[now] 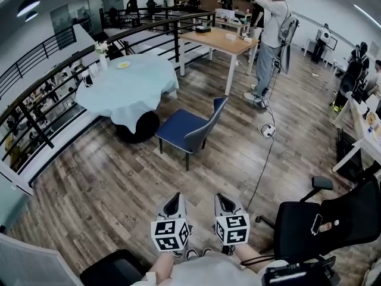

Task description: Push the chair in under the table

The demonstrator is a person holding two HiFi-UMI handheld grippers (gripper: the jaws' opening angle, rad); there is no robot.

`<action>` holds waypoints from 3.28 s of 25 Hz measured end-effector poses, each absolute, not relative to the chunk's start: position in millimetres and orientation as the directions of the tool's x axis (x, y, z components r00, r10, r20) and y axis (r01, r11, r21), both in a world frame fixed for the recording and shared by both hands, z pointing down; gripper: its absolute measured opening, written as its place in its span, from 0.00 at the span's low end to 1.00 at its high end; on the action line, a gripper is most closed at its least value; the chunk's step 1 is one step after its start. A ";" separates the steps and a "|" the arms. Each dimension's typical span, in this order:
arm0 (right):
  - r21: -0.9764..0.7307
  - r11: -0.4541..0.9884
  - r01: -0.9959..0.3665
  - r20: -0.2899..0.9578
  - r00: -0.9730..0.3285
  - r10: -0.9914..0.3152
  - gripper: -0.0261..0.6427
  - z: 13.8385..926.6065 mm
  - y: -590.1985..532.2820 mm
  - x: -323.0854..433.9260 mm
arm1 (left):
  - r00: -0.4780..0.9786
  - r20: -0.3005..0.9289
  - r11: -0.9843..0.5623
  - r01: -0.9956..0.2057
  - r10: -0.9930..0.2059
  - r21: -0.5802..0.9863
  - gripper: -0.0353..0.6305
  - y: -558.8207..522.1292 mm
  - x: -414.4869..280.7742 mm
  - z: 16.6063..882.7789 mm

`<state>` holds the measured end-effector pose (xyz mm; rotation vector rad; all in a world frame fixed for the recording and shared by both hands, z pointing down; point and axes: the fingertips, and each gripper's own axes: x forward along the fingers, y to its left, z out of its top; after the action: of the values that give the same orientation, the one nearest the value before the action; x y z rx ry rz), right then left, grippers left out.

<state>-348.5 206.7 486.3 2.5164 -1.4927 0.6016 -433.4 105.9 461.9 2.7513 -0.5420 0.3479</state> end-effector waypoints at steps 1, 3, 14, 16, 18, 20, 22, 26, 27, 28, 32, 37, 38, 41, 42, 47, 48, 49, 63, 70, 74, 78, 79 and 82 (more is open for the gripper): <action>-0.073 -0.497 -0.865 0.417 0.427 -0.803 0.06 487.9 206.0 -347.7 | 0.899 0.296 -0.880 -0.400 -0.323 0.255 0.06 103.7 -432.3 463.1; -0.076 -0.512 -0.855 0.424 0.438 -0.793 0.06 490.0 206.1 -344.3 | 0.902 0.300 -0.886 -0.390 -0.312 0.251 0.06 101.0 -427.8 464.0; -0.081 -0.567 -0.820 0.450 0.477 -0.755 0.06 500.6 208.9 -306.3 | 0.911 0.323 -0.905 -0.342 -0.255 0.252 0.06 98.0 -385.2 474.5; -0.087 -0.567 -0.819 0.457 0.473 -0.753 0.06 504.6 207.9 -295.6 | 0.911 0.326 -0.905 -0.342 -0.253 0.253 0.06 97.5 -373.1 477.2; -0.089 -0.561 -0.823 0.457 0.467 -0.757 0.06 505.6 206.6 -284.3 | 0.911 0.326 -0.905 -0.343 -0.254 0.252 0.06 97.2 -360.1 477.8; -0.086 -0.557 -0.826 0.450 0.466 -0.761 0.06 503.9 206.3 -270.8 | 0.911 0.322 -0.905 -0.344 -0.257 0.251 0.06 96.8 -345.9 477.0; -0.084 -0.558 -0.826 0.446 0.469 -0.762 0.06 502.4 206.0 -255.2 | 0.911 0.320 -0.905 -0.345 -0.259 0.251 0.06 95.1 -330.4 477.2; -0.085 -0.558 -0.825 0.458 0.465 -0.758 0.06 504.3 204.1 -224.1 | 0.908 0.325 -0.902 -0.351 -0.263 0.250 0.06 91.7 -301.0 479.2; -0.084 -0.556 -0.827 0.460 0.462 -0.758 0.06 504.8 203.3 -216.1 | 0.907 0.326 -0.902 -0.353 -0.265 0.250 0.06 91.7 -294.1 479.6; -0.083 -0.552 -0.830 0.461 0.459 -0.760 0.06 504.9 202.2 -208.0 | 0.906 0.327 -0.900 -0.356 -0.267 0.251 0.06 91.4 -287.1 480.3; -0.086 -0.536 -0.840 0.458 0.445 -0.770 0.06 502.2 196.0 -178.1 | 0.900 0.334 -0.894 -0.371 -0.280 0.252 0.06 88.4 -259.0 482.0; -0.097 -0.516 -0.851 0.470 0.418 -0.777 0.06 504.4 193.2 -144.3 | 0.892 0.347 -0.886 -0.388 -0.291 0.253 0.06 87.6 -224.4 485.1; -0.099 -0.515 -0.852 0.473 0.415 -0.777 0.06 506.0 193.9 -136.9 | 0.890 0.349 -0.886 -0.390 -0.292 0.253 0.06 88.6 -217.4 486.1; -0.104 -0.511 -0.853 0.481 0.406 -0.777 0.06 510.7 194.1 -114.2 | 0.887 0.353 -0.883 -0.397 -0.299 0.249 0.06 89.2 -197.4 488.3; -0.105 -0.507 -0.855 0.483 0.402 -0.778 0.06 511.3 193.1 -107.4 | 0.885 0.354 -0.881 -0.402 -0.304 0.248 0.06 88.1 -191.6 488.3; -0.112 -0.478 -0.871 0.490 0.370 -0.790 0.06 513.5 186.4 -79.6 | 0.871 0.359 -0.868 -0.434 -0.335 0.243 0.06 81.7 -168.5 488.6; -0.117 -0.472 -0.874 0.489 0.363 -0.793 0.06 514.1 184.9 -75.2 | 0.869 0.360 -0.864 -0.440 -0.341 0.243 0.06 80.8 -165.0 489.5; -0.121 -0.466 -0.876 0.488 0.356 -0.797 0.06 514.3 183.3 -70.9 | 0.866 0.360 -0.861 -0.446 -0.346 0.245 0.06 79.7 -161.9 490.3; -0.132 -0.447 -0.885 0.507 0.327 -0.797 0.06 525.0 181.0 -32.1 | 0.847 0.383 -0.843 -0.478 -0.368 0.248 0.06 72.4 -127.7 502.0; -0.132 -0.450 -0.883 0.494 0.335 -0.802 0.06 523.9 170.7 -14.2 | 0.846 0.385 -0.846 -0.476 -0.368 0.239 0.06 65.4 -112.3 504.6; -0.135 -0.451 -0.882 0.494 0.334 -0.803 0.06 527.2 161.7 -2.6 | 0.846 0.386 -0.847 -0.476 -0.369 0.234 0.06 55.9 -100.4 506.9; -0.140 -0.456 -0.879 0.491 0.339 -0.803 0.06 530.2 153.2 13.7 | 0.844 0.388 -0.847 -0.479 -0.371 0.230 0.06 41.9 -82.3 510.8; -0.140 -0.459 -0.877 0.492 0.341 -0.801 0.06 531.0 150.9 18.6 | 0.845 0.386 -0.849 -0.477 -0.370 0.230 0.06 38.0 -76.4 511.2; -0.134 -0.461 -0.877 0.493 0.344 -0.799 0.06 532.4 141.7 35.0 | 0.851 0.379 -0.853 -0.467 -0.363 0.231 0.06 26.8 -56.2 510.8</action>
<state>35.0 141.7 532.4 2.4447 -1.5379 0.7594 -56.2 26.8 510.8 2.7112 -0.6253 0.4661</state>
